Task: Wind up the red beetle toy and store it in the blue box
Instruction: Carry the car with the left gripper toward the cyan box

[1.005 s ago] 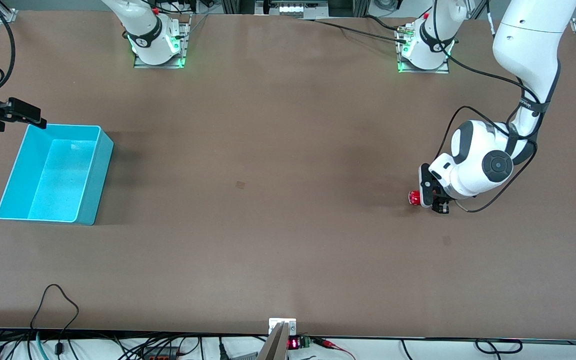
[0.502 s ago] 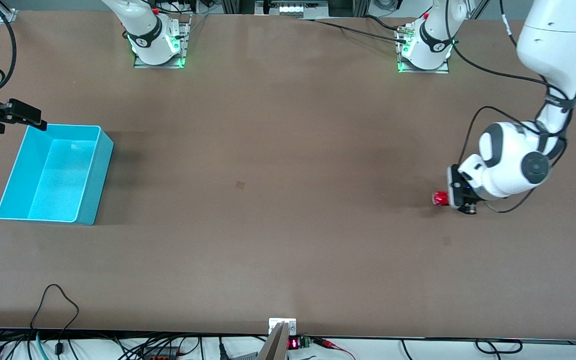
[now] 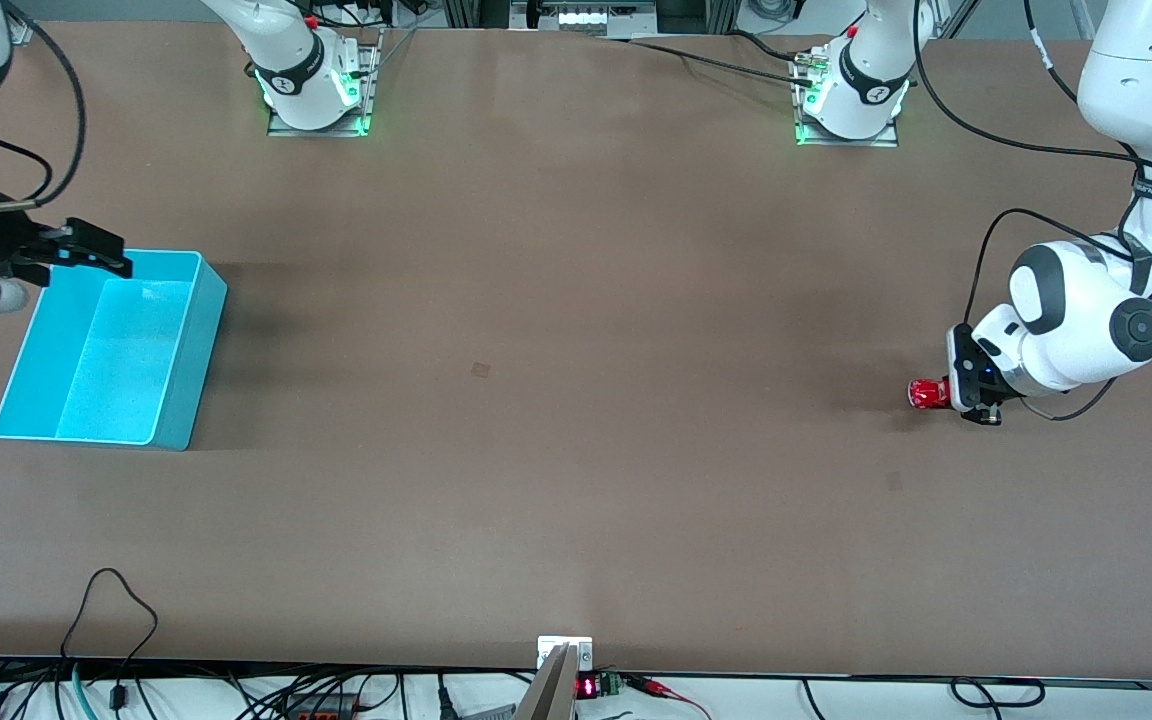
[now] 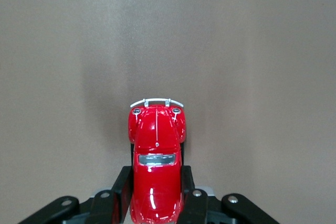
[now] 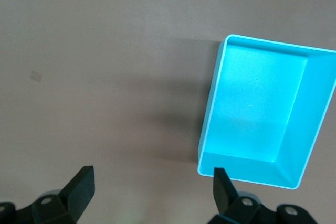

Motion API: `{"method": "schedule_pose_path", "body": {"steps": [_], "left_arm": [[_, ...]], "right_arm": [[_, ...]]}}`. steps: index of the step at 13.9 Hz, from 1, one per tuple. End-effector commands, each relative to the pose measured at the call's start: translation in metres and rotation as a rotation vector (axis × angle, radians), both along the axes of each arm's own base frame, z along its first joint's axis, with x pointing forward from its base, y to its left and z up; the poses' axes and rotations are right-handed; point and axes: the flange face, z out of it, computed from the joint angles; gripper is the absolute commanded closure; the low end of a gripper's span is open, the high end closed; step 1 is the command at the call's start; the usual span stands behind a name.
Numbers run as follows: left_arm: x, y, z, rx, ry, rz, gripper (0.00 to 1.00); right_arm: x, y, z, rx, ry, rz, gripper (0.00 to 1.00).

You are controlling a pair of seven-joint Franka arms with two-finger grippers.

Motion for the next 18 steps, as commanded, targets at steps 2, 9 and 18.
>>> {"method": "schedule_pose_path", "body": {"steps": [2, 9, 18], "left_arm": [[0.003, 0.002, 0.01, 0.007, -0.011, -0.045, 0.0], [0.02, -0.006, 0.076, 0.003, 0.045, -0.031, 0.0], [0.023, -0.026, 0.127, 0.018, 0.085, 0.057, 0.0]], "right_arm": [[-0.004, 0.004, 0.004, 0.003, -0.003, -0.015, 0.0], [0.001, 0.008, 0.002, 0.005, -0.023, -0.008, 0.0], [-0.003, -0.048, -0.002, 0.015, 0.002, -0.074, 0.0]]}}
